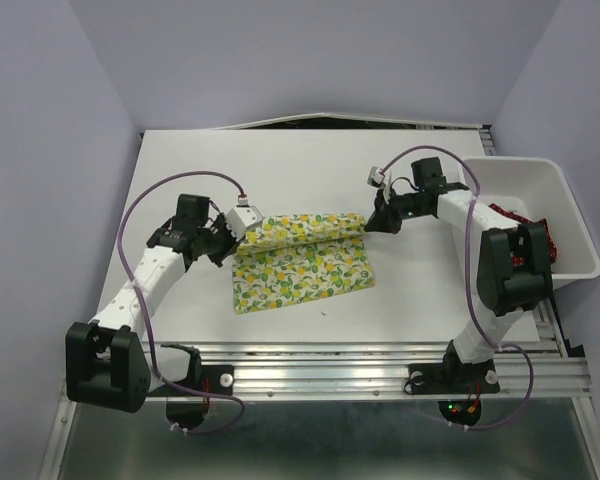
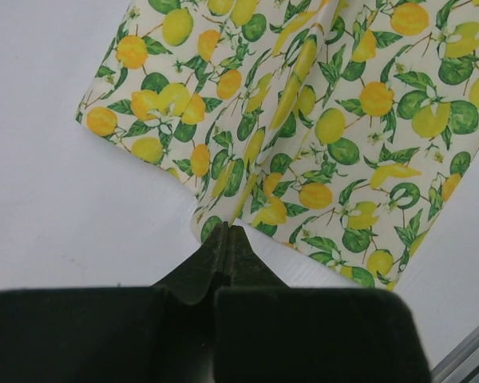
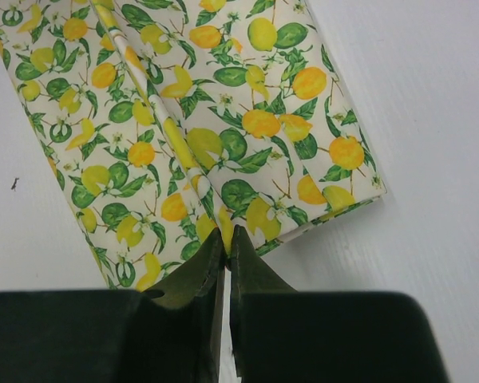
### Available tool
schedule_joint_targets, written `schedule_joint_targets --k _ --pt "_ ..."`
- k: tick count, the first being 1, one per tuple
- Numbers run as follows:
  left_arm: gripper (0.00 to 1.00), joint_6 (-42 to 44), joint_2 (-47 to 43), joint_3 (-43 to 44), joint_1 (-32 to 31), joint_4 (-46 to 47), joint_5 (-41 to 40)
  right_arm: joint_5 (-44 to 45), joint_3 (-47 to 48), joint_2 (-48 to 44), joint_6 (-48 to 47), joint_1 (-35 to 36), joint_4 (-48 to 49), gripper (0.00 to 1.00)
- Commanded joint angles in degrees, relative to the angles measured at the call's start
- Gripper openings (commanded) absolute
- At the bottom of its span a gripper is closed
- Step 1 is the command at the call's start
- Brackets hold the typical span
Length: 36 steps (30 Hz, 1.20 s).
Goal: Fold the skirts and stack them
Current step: Fold the skirt
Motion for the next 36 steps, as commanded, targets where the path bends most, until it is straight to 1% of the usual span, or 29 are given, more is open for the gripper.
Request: schedule_joint_targets --k 1,9,13,17,20,25,29,30,31,32,33,34,36 --pt "0.00 1.45 -0.50 2.85 0.55 -4.09 -0.80 1.16 3.36 -2.22 -0.83 -0.60 -2.00 0.01" --pt "0.00 3.38 -2.70 8.48 0.55 -10.41 -1.24 0.63 4.86 -5.39 -3.55 -0.60 -6.66 0.01" --pt "0.00 4.35 -4.81 8.92 0.55 -13.40 -0.89 1.33 2.15 -8.46 -6.19 -0.60 -8.68 0.01" --pt "0.00 6.72 -6.65 7.61 0.11 -18.40 0.16 2.39 -0.49 -10.66 -9.00 -0.07 -10.00 0.01" --pt "0.00 8.48 -7.88 6.38 0.02 -20.35 -0.01 3.53 -2.87 -12.50 -11.73 0.45 -10.09 0.01" --pt "0.00 9.44 -9.73 2.34 -0.77 -21.23 -0.89 6.08 -10.51 -15.32 -16.82 2.91 -10.09 0.01" --pt "0.00 13.57 -10.78 -1.61 -2.00 -24.04 -0.63 8.19 -16.58 -18.39 -19.99 5.98 -7.90 0.02" --pt "0.00 14.45 -11.05 -2.41 -2.44 -24.48 -0.45 8.37 -18.41 -18.75 -20.52 6.51 -7.72 0.05" --pt "0.00 15.06 -11.31 -3.20 -2.88 -24.92 -0.19 8.54 -19.04 -19.10 -21.74 6.52 -7.54 0.11" --pt "0.03 16.29 -12.01 -4.60 -4.01 -25.88 0.07 9.07 -19.57 -19.36 -22.19 7.21 -7.63 0.23" --pt "0.13 16.82 -12.28 -4.96 -4.55 -26.32 0.16 9.33 -19.84 -19.63 -22.37 7.22 -7.72 0.36" --pt "0.29 17.44 -12.54 -4.97 -4.73 -26.94 0.60 9.60 -19.84 -20.24 -22.72 7.22 -8.07 0.51" --pt "0.43 19.97 -13.25 -3.83 -4.82 -28.69 1.30 10.30 -19.14 -20.77 -23.33 7.22 -8.86 0.59"
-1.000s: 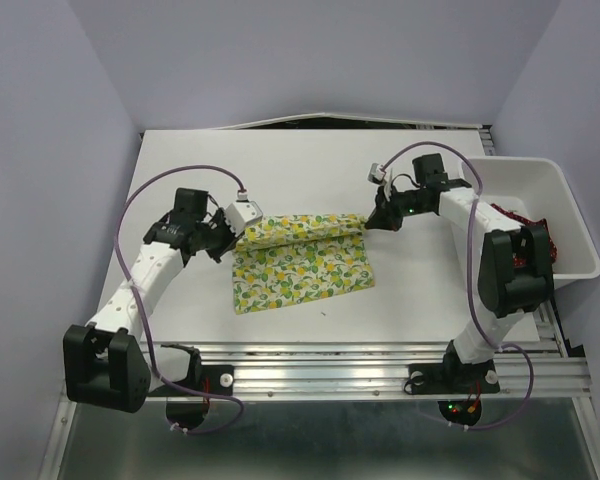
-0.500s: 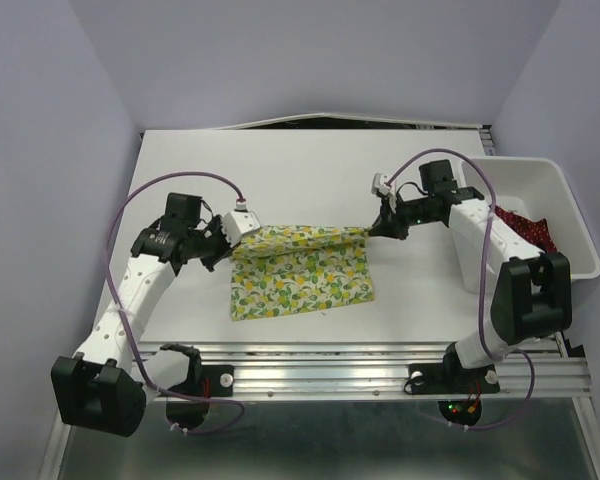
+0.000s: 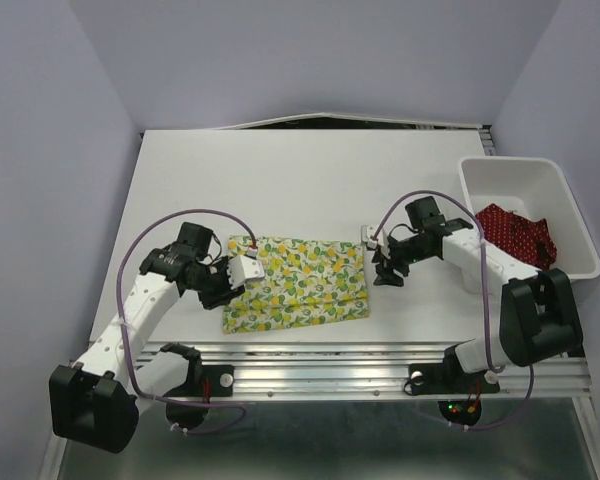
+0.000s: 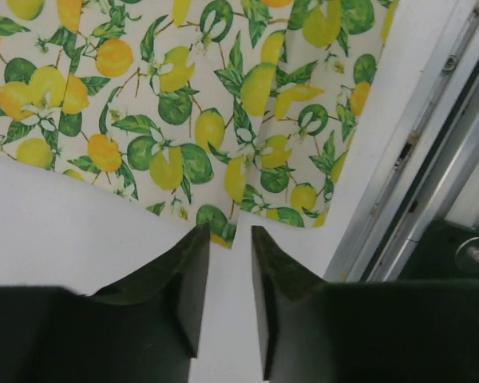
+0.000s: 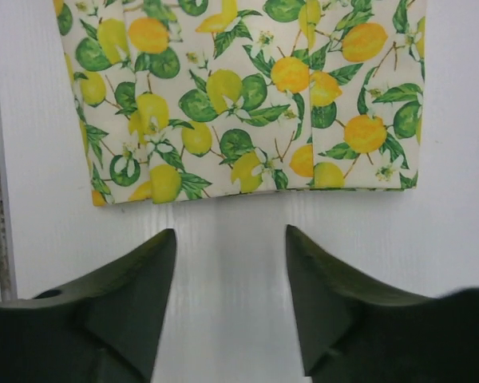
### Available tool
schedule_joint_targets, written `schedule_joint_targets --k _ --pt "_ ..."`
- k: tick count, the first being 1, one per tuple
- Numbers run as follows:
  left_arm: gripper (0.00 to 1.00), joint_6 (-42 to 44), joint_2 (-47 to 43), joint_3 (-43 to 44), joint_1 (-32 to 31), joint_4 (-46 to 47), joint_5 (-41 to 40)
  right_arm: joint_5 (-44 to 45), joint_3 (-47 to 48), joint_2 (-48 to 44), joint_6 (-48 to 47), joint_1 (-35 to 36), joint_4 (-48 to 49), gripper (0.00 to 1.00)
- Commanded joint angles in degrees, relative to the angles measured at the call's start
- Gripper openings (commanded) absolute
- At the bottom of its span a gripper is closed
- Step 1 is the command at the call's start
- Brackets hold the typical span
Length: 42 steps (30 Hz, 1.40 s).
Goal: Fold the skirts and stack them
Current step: Fold the skirt
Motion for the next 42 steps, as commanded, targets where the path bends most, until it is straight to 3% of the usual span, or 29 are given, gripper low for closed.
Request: schedule_joint_targets --k 1,2,4,9,13,19,26,33,42 --pt "0.48 6.07 -2.74 1.09 -0.55 -5.99 0.80 3.52 0.69 -3.09 -4.08 -0.12 -0.38 0.68" --pt "0.54 6.51 -2.91 1.88 -0.64 -7.13 0.89 4.14 2.08 -4.05 -4.43 -0.12 -1.95 0.72" --pt "0.55 7.30 -2.91 2.50 -0.64 -7.66 0.20 4.49 3.58 -5.28 -3.56 -0.12 -4.06 0.78" --pt "0.54 3.28 -1.34 4.96 -0.64 -3.11 0.10 5.29 8.94 -5.57 9.17 -0.12 1.89 0.77" --pt "0.52 -7.53 4.19 6.98 -0.56 6.82 0.19 2.74 17.72 4.26 18.23 -0.12 5.59 0.63" --pt "0.38 -22.48 16.58 10.85 -0.64 15.53 -0.16 -0.34 29.34 19.47 25.80 1.80 3.56 0.45" --pt "0.27 -29.34 33.10 14.54 -0.73 19.31 0.63 3.26 26.90 26.17 24.92 5.94 4.89 0.37" --pt "0.20 -32.77 48.56 21.65 -0.82 23.01 -1.48 7.74 20.30 25.22 23.95 5.94 5.94 0.32" --pt "0.17 -34.62 69.65 51.87 -3.53 19.76 -0.52 5.30 6.94 16.78 30.89 5.94 4.54 0.31"
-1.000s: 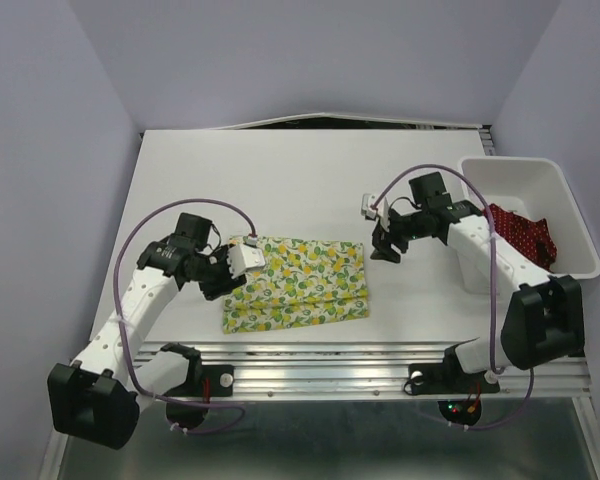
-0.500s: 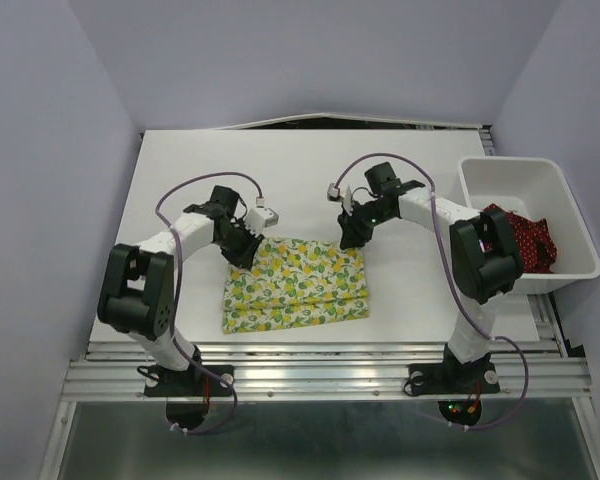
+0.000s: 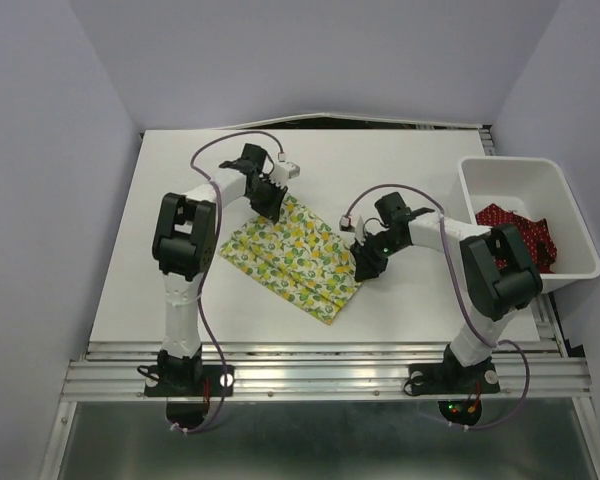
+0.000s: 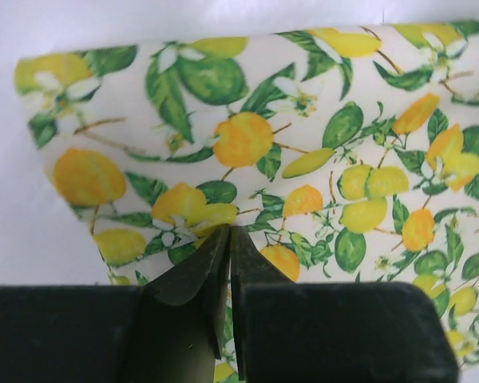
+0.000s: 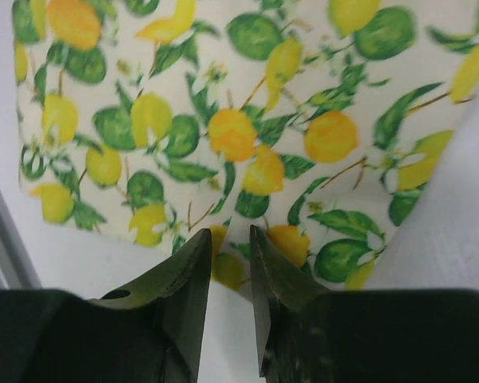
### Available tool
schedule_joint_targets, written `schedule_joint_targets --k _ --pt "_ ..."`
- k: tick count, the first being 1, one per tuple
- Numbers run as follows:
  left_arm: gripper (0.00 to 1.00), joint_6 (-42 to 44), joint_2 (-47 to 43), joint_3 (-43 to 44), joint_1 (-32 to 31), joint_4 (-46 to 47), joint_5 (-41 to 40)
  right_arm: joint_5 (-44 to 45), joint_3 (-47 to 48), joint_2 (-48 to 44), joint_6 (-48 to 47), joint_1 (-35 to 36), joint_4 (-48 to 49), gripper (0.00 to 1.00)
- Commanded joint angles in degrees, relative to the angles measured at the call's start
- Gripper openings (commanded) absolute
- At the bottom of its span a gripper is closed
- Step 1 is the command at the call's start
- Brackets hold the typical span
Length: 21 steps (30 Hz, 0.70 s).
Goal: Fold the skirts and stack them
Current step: Fold the skirt
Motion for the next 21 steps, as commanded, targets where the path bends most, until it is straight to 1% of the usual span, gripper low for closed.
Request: schedule_joint_targets --k 1,4,5,7,8,9,10,11,12,13,14,15,16,17,18,19,20,21 --pt "0.17 -1.26 8.76 13.69 -2.32 -0.81 -0.60 -1.53 -3.93 -4.08 5.08 0.76 -2.02 0.31" --pt "0.24 -3.37 9.83 20.66 -2.32 0.06 2.12 -5.40 -4.46 -8.03 10.61 1.29 -1.67 0.32" --pt "0.28 -5.29 9.13 21.38 -2.15 0.68 3.69 -5.93 -4.37 -9.00 14.37 1.99 0.42 0.32" --pt "0.32 -8.28 4.40 18.77 -0.40 5.14 5.63 -5.93 -2.62 -10.85 18.08 3.05 2.54 0.32" --pt "0.36 -12.22 1.86 16.66 0.57 7.51 8.16 -5.67 -1.74 -11.29 23.06 3.92 5.33 0.33" --pt "0.38 -14.69 -4.00 10.64 1.80 12.93 9.76 -3.93 0.27 -11.64 25.98 4.71 6.93 0.36" --pt "0.39 -17.24 -7.19 6.92 4.51 15.86 11.43 -2.52 1.42 -11.56 28.62 4.72 10.42 0.36" --pt "0.44 -22.49 -10.44 3.58 6.10 21.98 13.97 0.10 2.65 -11.29 33.17 5.24 11.94 0.37" --pt "0.46 -25.15 -13.52 -0.11 7.51 24.65 14.51 1.61 4.05 -10.86 35.04 5.25 13.17 0.38" --pt "0.48 -26.83 -19.29 -6.06 8.74 26.15 14.52 3.02 5.37 -9.72 36.37 5.86 14.40 0.41" --pt "0.49 -27.89 -21.87 -8.47 10.67 27.30 14.00 6.08 7.99 -8.93 39.16 6.64 16.33 0.42" --pt "0.49 -28.07 -24.08 -10.76 11.47 27.83 13.73 7.67 9.41 -8.22 39.80 7.35 16.87 0.41" --pt "0.49 -28.69 -27.93 -15.22 12.09 28.01 13.12 9.52 10.91 -6.21 40.68 8.92 17.14 0.41" --pt "0.42 -29.74 -29.62 -17.26 12.53 28.02 10.68 11.36 14.05 -5.06 41.64 9.72 17.49 0.41" --pt "0.37 -31.66 -31.98 -19.37 13.14 28.02 10.04 14.69 15.65 -3.83 42.09 10.51 17.40 0.41" --pt "0.32 -32.64 -32.79 -23.40 13.50 28.02 10.04 16.29 17.15 -2.60 42.35 11.48 17.32 0.41" --pt "0.20 -33.78 -33.50 -25.18 13.67 28.10 9.95 17.61 20.21 -0.07 42.88 13.23 17.05 0.41" --pt "0.12 -35.36 -33.94 -26.85 13.76 28.02 9.43 20.49 21.72 1.26 43.06 14.11 16.79 0.41"
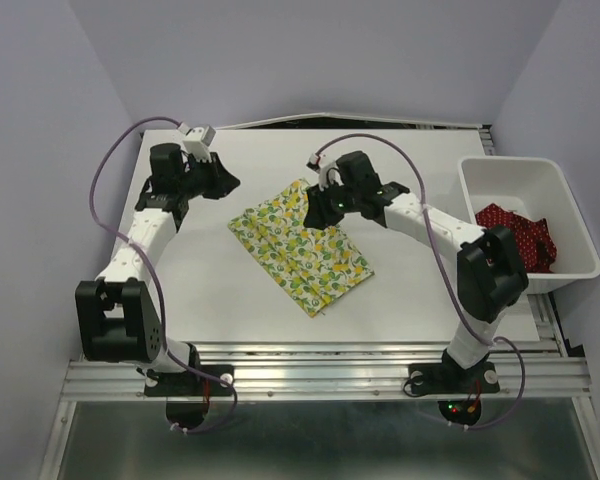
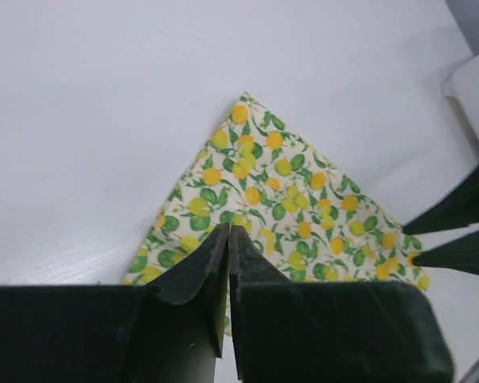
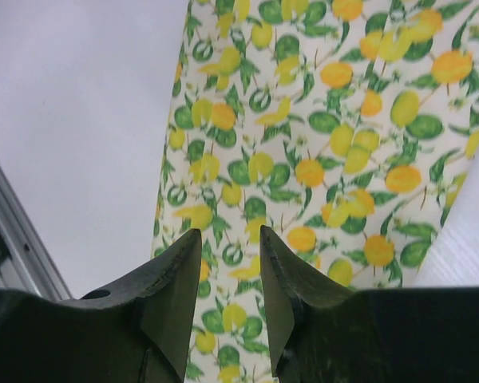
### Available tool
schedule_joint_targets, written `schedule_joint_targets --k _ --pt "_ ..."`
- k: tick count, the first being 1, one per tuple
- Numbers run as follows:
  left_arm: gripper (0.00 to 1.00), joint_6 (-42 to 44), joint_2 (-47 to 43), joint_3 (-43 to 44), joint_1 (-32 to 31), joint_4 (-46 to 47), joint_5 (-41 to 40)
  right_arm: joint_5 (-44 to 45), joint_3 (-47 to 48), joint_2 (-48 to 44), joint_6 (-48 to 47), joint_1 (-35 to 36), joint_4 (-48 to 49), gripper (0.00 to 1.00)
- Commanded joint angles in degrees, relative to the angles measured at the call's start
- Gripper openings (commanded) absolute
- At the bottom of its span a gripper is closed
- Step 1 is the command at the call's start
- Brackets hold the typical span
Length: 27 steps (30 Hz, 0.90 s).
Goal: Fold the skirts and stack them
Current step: Fold the skirt
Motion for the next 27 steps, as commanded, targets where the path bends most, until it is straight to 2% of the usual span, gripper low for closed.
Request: schedule_joint_targets --k 1,2,4,8,13,16,27 --pt "0.07 -10.00 -0.65 -9.87 -1.73 1.63 -0.28 10.79 7.69 5.42 4.90 4.70 3.50 0.40" --pt "0.00 -11.51 -0.57 -11.46 -1.65 1.98 0.41 11.85 9.27 6.83 5.07 5.40 3.24 0.40" --pt "0.00 -14.59 -0.83 -16.20 -1.47 6.98 2.26 13.26 13.84 10.78 5.07 7.51 2.45 0.39" --pt "0.00 -19.34 1.45 -17.02 -1.47 9.19 4.45 14.40 19.56 16.41 4.37 11.11 -0.71 0.32" --pt "0.00 -23.03 3.65 -20.44 -1.47 13.23 4.90 17.65 23.00 20.72 3.67 13.58 -1.86 0.34" --pt "0.00 -23.92 4.18 -23.60 -1.47 15.52 3.32 19.24 25.37 24.41 3.40 14.63 -2.83 0.38" --pt "0.00 -22.78 10.41 -22.64 -1.21 14.64 1.30 25.21 31.61 30.74 1.74 15.69 -4.68 0.41"
